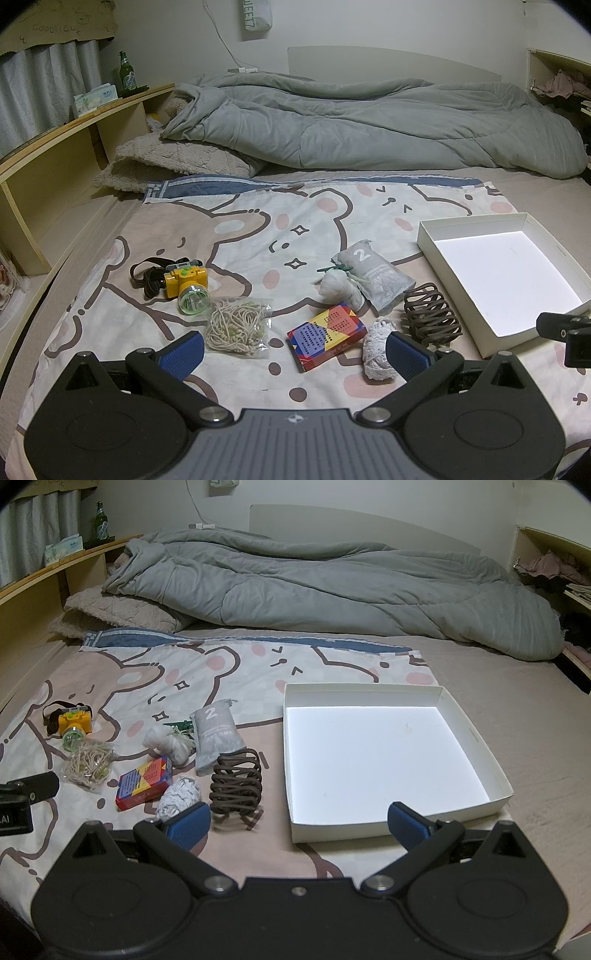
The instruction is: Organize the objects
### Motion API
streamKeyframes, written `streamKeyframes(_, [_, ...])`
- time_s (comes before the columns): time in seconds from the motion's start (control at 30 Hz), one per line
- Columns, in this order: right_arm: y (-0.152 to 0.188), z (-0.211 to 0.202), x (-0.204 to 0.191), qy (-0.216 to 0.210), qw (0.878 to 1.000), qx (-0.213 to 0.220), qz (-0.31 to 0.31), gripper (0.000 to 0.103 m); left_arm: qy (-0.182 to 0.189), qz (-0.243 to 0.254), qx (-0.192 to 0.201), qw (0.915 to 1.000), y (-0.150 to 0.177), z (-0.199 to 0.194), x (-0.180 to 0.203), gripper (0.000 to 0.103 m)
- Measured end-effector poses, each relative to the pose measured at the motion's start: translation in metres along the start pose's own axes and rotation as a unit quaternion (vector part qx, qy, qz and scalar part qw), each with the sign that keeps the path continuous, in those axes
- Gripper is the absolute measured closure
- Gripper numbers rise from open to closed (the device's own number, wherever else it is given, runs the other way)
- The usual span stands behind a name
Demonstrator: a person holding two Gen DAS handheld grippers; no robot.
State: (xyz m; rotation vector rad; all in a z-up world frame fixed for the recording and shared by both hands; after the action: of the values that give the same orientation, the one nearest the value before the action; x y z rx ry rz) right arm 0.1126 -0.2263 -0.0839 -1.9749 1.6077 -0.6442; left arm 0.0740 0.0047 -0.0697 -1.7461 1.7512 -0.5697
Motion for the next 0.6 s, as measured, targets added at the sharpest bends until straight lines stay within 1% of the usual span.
streamKeyframes(0.33, [0.0028,0.0005,-0.0025,-0.001,1.000,-0.001,-0.001,0.000,-0.003,-0.003,-0.001,1.0000,-0.0001,0.0000,-0.0009,0.000])
streamKeyframes(0.37, [0.0024,0.0004,-0.0021,-0.001,1.000,-0.002,-0.001,0.000,-0.014,-0.015,-0.002,0.9998,0.0003,-0.0001,-0.0032,0.000])
streamKeyframes(0.6, [0.0010,0.0009,-0.0001,-0.002,1.000,-0.003,0.000,0.000,-0.016,-0.013,0.000,0.9998,0.0016,0.0035,0.0010,0.000])
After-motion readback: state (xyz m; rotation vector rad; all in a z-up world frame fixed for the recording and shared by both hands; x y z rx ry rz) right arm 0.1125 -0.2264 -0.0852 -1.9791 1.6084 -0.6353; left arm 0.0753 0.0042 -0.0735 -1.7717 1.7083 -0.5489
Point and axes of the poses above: each gripper's, at about its wrist camera, not at the fingertips, and z roughly the way its jaws point, x to its right, y to its underside, the point moved 10 cm from there along z, roughly the way its jaws point, and after that the axes turned 5 degrees about -x, right-handed, at the moved point
